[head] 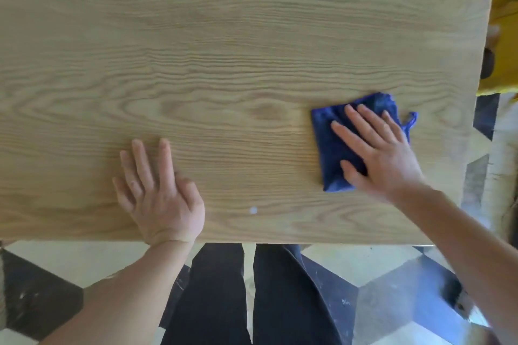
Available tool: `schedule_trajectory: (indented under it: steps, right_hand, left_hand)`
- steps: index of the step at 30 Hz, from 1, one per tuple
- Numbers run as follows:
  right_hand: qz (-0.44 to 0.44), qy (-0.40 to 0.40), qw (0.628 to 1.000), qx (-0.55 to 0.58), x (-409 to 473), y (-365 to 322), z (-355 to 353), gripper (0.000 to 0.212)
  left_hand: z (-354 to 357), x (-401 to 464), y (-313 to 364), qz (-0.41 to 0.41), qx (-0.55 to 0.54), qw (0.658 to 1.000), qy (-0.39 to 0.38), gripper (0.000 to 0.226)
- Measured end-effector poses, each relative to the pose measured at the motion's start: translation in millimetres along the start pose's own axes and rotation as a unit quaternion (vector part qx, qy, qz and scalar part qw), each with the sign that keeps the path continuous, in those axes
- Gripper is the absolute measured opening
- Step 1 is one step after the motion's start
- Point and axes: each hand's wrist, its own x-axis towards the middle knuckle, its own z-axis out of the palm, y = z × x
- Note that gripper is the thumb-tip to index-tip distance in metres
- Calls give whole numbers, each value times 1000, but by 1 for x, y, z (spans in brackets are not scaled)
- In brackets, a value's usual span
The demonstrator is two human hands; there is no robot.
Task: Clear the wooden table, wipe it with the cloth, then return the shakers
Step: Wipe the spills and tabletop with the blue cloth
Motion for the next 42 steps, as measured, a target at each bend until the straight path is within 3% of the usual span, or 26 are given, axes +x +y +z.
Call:
schedule_trajectory:
  steps: [4,7,10,12,14,18,22,25,32,35,38,42]
  right_hand:
    - [12,-11,1000,-17,43,66,-16,68]
    - [170,56,984,22,88,48,-24,65]
    - [381,127,913,71,125,-1,-21,67]
    - [453,143,873,111,142,-44,-18,69]
    - [428,139,883,135,148,-89,-13,69]
    - [298,106,935,159,121,-168,-3,68]
    - [99,28,986,133,46,-203,14,65]
    - [-18,-2,996,91,-7,-185,26,62]
    - [-176,-3,984,15,-46,-72,27,61]
    - [-119,12,993,-12,-16,-31,15,67]
    - [52,41,998,-8,39,-24,1,70]
    - [248,89,964,44,113,-55,-9,68]
  left_hand:
    - [1,-2,-1,2,-6,1000,6,67]
    - [1,-2,0,6,-8,1000,13,67]
    - [1,-1,0,2,-12,1000,16,66]
    - [2,-1,1,0,-10,1000,19,66]
    - [1,-1,2,0,-5,1000,20,65]
    - [-1,-1,3,1,-5,1000,24,66]
    - [-2,-2,3,9,-13,999,30,72]
    - [-1,-2,1,11,-7,999,38,73]
    - [0,-2,1,11,-9,999,30,69]
    - [1,-1,0,12,-5,1000,27,68]
    - [2,-1,-1,14,-3,1000,26,68]
    - [4,-1,-2,12,-5,999,30,68]
